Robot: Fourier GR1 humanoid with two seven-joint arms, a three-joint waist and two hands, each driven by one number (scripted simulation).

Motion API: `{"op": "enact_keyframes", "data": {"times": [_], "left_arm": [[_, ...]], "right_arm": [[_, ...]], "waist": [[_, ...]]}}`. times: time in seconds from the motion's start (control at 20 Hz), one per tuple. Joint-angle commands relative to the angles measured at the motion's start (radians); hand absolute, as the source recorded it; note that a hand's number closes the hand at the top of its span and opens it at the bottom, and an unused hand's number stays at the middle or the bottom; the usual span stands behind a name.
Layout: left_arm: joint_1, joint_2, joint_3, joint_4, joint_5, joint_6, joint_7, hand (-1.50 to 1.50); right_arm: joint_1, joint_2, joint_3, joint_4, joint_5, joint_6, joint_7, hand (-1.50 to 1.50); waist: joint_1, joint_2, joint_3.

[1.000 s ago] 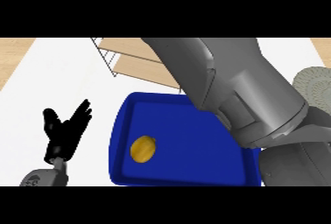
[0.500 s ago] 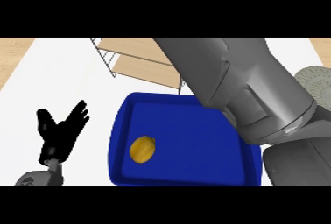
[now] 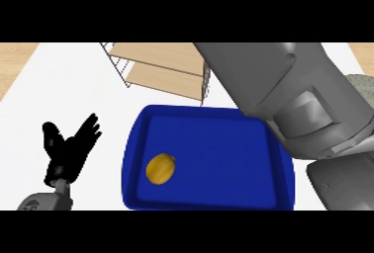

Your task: Pick the croissant from the tray and place it in the tiered shelf

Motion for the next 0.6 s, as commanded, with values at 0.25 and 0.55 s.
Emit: {"op": "enact_keyframes", "data": {"times": [0.25,0.55], "left_arm": [[0.014,-0.021,0.008,0.029,-0.014,0.032,0.009,0.00],[0.051,0.022,0.050,-0.001,0.026,-0.003,0.035,0.00]], "right_arm": [[-0.002,-0.070,0.013,0.043,0.096,-0.205,0.119,-1.50],[0.003,-0.160,-0.013,-0.003,0.111,-0.282,0.185,-1.50]], "waist": [[-0.050,-0.018,-0.002],[-0.078,-0.034,0.000]]}}
